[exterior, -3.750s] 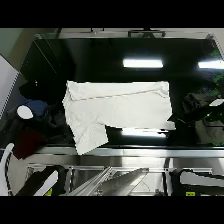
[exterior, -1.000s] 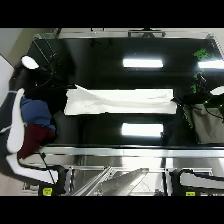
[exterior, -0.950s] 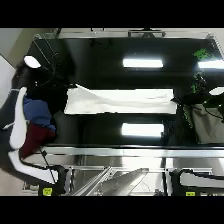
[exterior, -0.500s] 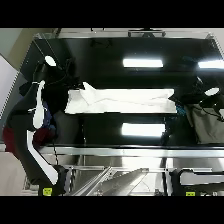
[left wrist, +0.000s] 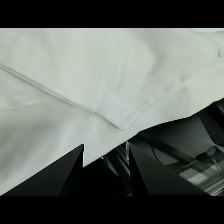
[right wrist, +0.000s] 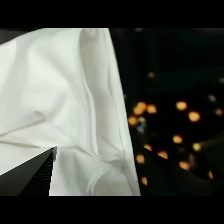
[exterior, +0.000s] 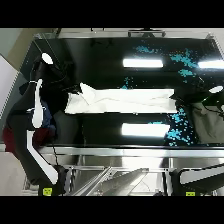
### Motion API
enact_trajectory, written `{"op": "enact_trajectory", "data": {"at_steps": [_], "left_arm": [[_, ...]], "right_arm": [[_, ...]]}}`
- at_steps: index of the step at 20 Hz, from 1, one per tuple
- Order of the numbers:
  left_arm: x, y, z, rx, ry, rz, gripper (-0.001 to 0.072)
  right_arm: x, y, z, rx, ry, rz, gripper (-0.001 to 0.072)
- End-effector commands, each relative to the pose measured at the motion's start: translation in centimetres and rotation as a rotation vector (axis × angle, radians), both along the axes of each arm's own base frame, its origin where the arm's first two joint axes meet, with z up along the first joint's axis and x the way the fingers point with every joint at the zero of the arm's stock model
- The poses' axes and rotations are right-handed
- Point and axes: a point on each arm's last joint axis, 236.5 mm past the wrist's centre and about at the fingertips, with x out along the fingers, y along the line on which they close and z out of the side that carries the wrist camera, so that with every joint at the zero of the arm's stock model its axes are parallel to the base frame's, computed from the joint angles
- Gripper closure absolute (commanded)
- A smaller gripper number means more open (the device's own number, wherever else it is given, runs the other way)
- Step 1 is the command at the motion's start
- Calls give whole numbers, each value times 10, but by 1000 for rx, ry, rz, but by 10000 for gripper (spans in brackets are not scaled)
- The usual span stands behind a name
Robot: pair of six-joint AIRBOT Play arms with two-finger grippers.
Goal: Fold the shirts.
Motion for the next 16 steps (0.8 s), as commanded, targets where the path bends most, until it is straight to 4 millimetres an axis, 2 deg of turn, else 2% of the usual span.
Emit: {"op": "enact_trajectory", "data": {"at_steps": [1,3,4,6,8,10,11,12,13,16], "left_arm": [[0,-6,18,2,-38,-3,411],[4,-16,21,0,-69,-13,412],[5,-23,20,-6,-75,-21,412],[5,-54,20,-80,-81,-53,418],[6,-96,18,-188,-77,-69,423],[3,-144,13,-290,-68,-93,423],[-1,-167,6,-317,-62,-106,491],[-5,-189,-5,-321,-62,-128,625],[-10,-209,-20,-318,-60,-145,675],[-32,-270,-63,-322,-42,-180,675]], "right_arm": [[1,15,-19,86,11,33,153],[7,28,-14,149,-29,50,283],[10,34,-10,177,-50,58,406],[12,43,3,232,-65,73,699],[12,53,26,281,-75,135,694],[14,60,63,324,-89,192,694],[17,60,86,328,-109,208,694],[21,61,109,325,-134,222,694],[23,62,133,318,-163,235,694],[23,71,195,292,-250,275,694]]}}
